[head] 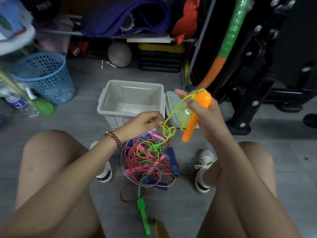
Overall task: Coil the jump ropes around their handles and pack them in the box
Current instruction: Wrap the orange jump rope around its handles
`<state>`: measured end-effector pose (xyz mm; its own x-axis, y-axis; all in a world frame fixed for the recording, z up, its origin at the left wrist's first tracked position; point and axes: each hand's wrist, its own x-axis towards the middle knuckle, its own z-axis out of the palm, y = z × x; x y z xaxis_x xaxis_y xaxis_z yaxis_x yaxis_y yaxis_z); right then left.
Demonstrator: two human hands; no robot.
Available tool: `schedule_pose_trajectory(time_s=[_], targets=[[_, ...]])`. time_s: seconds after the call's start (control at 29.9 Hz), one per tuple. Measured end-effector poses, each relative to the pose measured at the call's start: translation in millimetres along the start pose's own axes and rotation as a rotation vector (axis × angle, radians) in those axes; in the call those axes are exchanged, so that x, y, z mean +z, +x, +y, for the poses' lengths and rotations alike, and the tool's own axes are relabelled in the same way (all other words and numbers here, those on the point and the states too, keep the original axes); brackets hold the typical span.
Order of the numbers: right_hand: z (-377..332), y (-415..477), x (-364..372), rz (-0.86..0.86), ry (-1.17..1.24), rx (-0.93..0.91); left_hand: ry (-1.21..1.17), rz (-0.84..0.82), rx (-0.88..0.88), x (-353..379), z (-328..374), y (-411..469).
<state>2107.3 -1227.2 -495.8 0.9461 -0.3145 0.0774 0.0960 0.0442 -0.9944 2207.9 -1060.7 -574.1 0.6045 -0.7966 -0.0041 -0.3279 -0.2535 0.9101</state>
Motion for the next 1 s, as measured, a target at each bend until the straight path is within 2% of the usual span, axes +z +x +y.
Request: schedule_pose_trajectory(time_s=[0.07,0.13,0.17,0.23,0.3,0.37,0.53,0.6,0.67,0.73,0.8,0.83,0.87,0.9,0.94,1.0], targets=[[-1,0,1,0.022,0.3,0.102,-0.002,0.062,-0.029,-6,-1,1],[-3,1,-1,0.087,0.341,0.096,0.028,0.109,-0.035,-13,-1,0],[-4,1,-4,0.124,0.234,0.055,0.037,0.136,-0.027,-17,0,-1],[-5,1,-12,0.175,-0.164,-0.086,0.005,0.199,-0.007,-22,5,-2],[-1,2,-21,0.138,-0.69,-0.196,-0.069,0.283,-0.002,-27,10,-3],[4,3,-28,0.058,-1.118,-0.187,-0.131,0.423,0.005,-35,10,-4],[21,-1,-34,-0.217,-1.371,0.019,-0.179,0.776,0.032,-60,4,-7],[25,0,-38,-0.305,-1.259,0.074,-0.093,0.896,0.039,-67,1,-8],[24,0,-39,-0.361,-1.05,0.15,0.054,0.94,0.024,-72,-6,-8],[21,-1,-36,-0.314,-0.878,0.147,0.29,0.858,-0.091,-71,-19,-7],[16,-3,-30,-0.22,-0.655,0.135,0.525,0.682,-0.349,-59,-23,-8],[14,-4,-27,-0.172,-0.526,0.146,0.588,0.596,-0.395,-50,-22,-10],[12,-5,-25,-0.136,-0.399,0.156,0.589,0.527,-0.336,-41,-19,-9],[12,-5,-23,-0.115,-0.272,0.16,0.514,0.461,-0.205,-31,-14,-9],[11,-5,-20,-0.112,-0.148,0.157,0.364,0.375,-0.078,-19,-7,-8],[11,-6,-15,-0.132,0.047,0.145,0.044,0.124,0.013,7,8,-9]])
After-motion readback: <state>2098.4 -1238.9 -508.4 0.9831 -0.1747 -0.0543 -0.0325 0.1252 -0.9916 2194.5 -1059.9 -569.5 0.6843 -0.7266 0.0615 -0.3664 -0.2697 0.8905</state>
